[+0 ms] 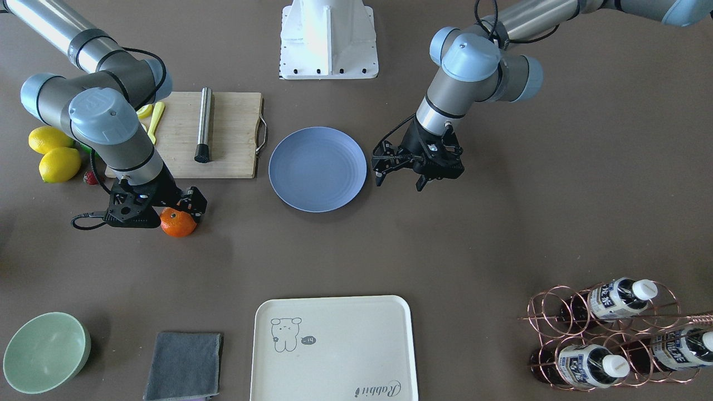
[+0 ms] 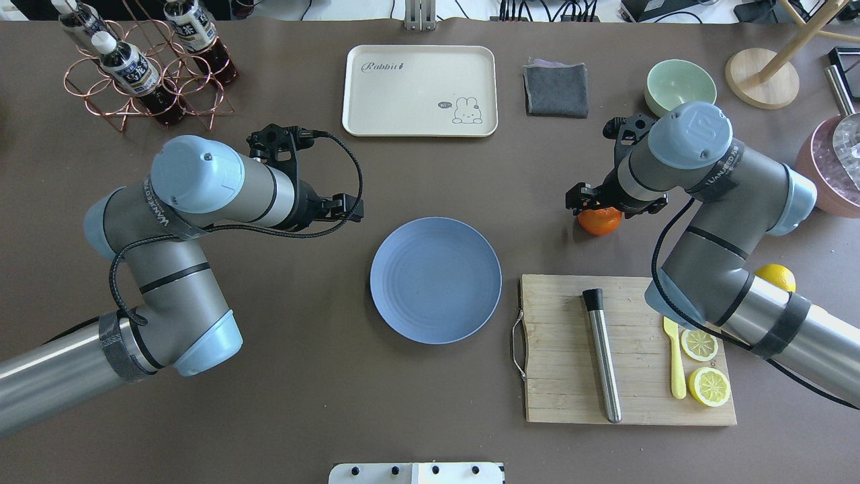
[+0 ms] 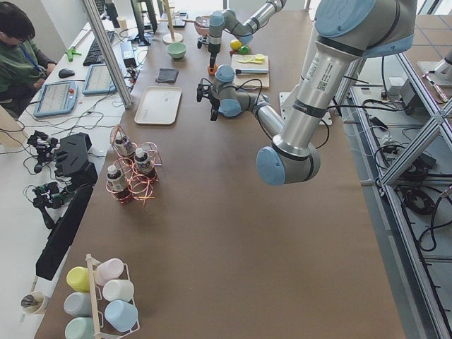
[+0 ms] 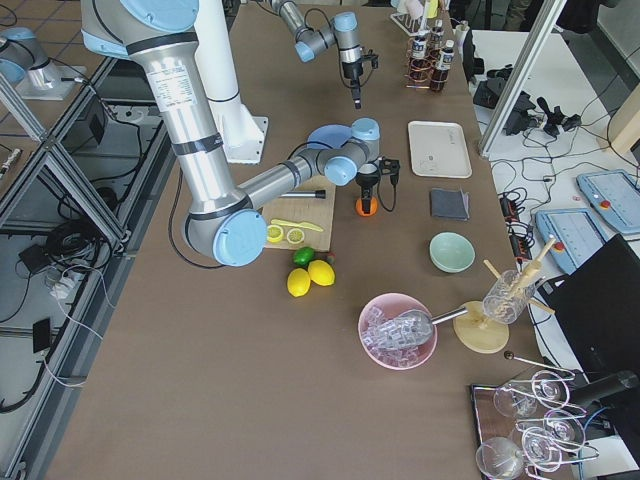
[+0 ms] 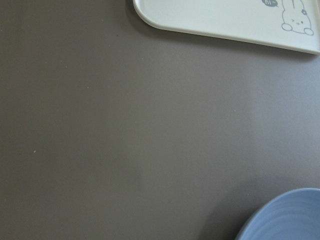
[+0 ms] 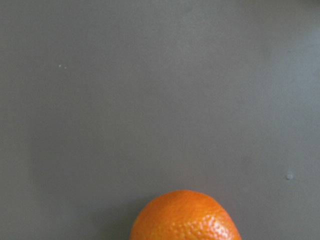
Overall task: Pick orange to plate
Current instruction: 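Lower the right gripper onto the orange and grasp it while the left arm withdraws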
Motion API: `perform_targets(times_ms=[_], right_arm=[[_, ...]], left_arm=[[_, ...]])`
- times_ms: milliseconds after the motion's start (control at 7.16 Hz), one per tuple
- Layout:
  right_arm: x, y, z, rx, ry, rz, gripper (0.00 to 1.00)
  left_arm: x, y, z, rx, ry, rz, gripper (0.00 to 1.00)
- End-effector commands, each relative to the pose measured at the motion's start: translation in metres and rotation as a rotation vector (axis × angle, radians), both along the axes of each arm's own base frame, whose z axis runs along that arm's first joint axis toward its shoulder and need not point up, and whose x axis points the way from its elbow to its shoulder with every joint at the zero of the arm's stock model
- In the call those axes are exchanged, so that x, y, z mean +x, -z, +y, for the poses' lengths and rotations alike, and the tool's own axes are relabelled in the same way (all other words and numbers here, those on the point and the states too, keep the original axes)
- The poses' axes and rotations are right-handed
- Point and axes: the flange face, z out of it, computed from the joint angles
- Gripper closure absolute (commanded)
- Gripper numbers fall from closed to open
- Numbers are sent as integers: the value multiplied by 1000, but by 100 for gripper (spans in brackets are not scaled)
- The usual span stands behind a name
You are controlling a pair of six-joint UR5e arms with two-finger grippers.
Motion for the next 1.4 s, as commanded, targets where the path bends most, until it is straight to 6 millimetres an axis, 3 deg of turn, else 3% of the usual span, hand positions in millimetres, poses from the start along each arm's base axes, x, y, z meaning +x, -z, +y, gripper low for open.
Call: perform_targets(times_ms=[0, 140, 279, 559, 699, 838, 978, 1118, 1257], right_arm=[[-11, 0, 6, 0, -8, 6, 3], [-10, 4, 6, -1, -14, 0, 68], [-11, 13, 4, 10, -14, -12, 100], [4, 55, 1, 45, -28, -67, 100], [10, 85, 6, 56, -26, -85, 100], [2, 114, 9, 53, -28, -93, 100], [-20, 135, 23, 31, -47, -115, 100], [-53, 152, 46, 40, -65, -121, 100], [-75, 166, 63, 62, -77, -127, 100]], left_arm=[[1, -1, -1, -1, -1, -1, 2], [3, -2, 0, -1, -3, 2, 2], [5, 1, 2, 2, -8, 6, 2], [2, -1, 0, 2, -2, 4, 2], [-8, -3, -9, -2, 13, 0, 2], [-25, -6, -24, 40, 15, -20, 2], [-48, -24, -36, 121, -16, -75, 2], [-72, -61, -46, 166, -25, -141, 2], [-99, -56, -60, 192, 11, -142, 2]])
